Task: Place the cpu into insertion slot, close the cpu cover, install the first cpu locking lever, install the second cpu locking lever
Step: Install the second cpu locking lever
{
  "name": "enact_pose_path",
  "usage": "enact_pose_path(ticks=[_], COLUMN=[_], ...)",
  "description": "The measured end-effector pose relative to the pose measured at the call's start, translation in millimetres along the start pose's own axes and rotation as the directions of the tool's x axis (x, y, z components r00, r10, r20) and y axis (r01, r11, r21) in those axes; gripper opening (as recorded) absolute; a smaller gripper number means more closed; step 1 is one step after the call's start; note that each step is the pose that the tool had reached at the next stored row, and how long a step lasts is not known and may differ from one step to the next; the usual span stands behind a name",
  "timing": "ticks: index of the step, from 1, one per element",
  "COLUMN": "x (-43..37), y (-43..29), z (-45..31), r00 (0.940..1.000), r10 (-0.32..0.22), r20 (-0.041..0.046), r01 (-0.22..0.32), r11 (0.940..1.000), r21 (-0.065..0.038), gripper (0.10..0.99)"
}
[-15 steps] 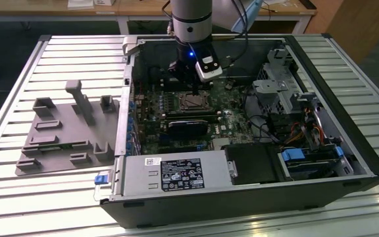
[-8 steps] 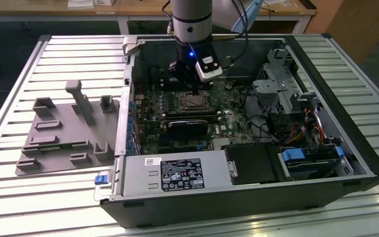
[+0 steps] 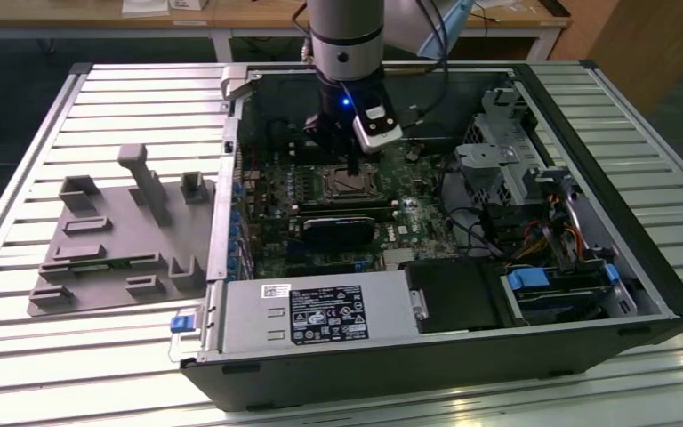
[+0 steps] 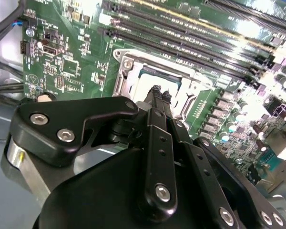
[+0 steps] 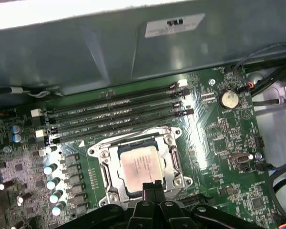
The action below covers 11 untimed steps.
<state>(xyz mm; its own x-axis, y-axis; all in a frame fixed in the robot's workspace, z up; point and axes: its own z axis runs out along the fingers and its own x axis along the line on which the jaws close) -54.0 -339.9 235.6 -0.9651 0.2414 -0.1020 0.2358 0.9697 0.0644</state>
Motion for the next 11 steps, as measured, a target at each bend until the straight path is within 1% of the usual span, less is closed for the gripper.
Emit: enact_pose_path(ticks=[11], x=[-4.1], y=[-16.4], z=[-0.6], r00=[1.0000], r10=[0.000], r20=[0.0000], r01=[0.000], r11=[1.0000], r21=[0.000], gripper=[0.102])
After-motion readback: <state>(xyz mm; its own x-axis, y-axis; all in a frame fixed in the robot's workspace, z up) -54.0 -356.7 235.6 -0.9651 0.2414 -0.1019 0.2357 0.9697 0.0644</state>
